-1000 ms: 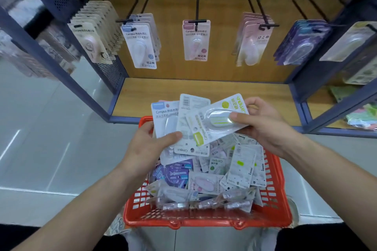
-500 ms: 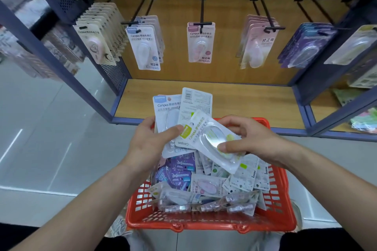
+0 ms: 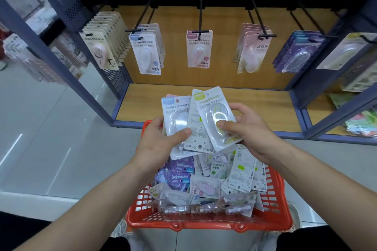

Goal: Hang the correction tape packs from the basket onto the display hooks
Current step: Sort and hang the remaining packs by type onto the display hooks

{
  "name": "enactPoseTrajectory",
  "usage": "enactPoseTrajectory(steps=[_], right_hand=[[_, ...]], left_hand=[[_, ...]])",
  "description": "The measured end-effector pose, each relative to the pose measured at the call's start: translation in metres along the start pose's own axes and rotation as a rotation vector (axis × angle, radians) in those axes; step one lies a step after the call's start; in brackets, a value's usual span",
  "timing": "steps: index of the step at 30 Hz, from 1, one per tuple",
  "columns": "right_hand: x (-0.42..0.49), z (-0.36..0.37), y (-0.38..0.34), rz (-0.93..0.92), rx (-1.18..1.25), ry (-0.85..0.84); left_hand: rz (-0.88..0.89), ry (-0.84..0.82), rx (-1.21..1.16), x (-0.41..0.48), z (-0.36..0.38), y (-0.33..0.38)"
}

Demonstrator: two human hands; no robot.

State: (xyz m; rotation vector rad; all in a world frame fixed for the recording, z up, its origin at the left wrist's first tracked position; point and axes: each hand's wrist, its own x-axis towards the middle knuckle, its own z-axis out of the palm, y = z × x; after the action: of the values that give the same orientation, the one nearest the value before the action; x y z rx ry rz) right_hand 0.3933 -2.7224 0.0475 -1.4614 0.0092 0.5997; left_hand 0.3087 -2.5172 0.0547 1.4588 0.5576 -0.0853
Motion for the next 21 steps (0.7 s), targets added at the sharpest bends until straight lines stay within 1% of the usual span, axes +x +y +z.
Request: enactPoseTrajectory(steps=[2, 5, 13, 21], right_hand=[[0.002, -0.002, -0.002, -0.003, 0.007, 0.014], [0.004, -0.004, -0.002, 0.012, 0.01, -0.016], [0.009, -0.005, 0.001, 0.011, -0.01, -0.017], [0.011, 0.009, 0.009, -0.035, -0.032, -0.02]], left_hand=[[0.006, 0.029, -0.02, 0.002, -0.001, 0.002], [0.0, 0.05, -0.03, 0.003, -0.002, 0.003], [0.038, 0.147, 0.105, 0.005, -0.007, 0.006], [0.055, 0.077, 0.135, 0.006, 0.0, -0.001]])
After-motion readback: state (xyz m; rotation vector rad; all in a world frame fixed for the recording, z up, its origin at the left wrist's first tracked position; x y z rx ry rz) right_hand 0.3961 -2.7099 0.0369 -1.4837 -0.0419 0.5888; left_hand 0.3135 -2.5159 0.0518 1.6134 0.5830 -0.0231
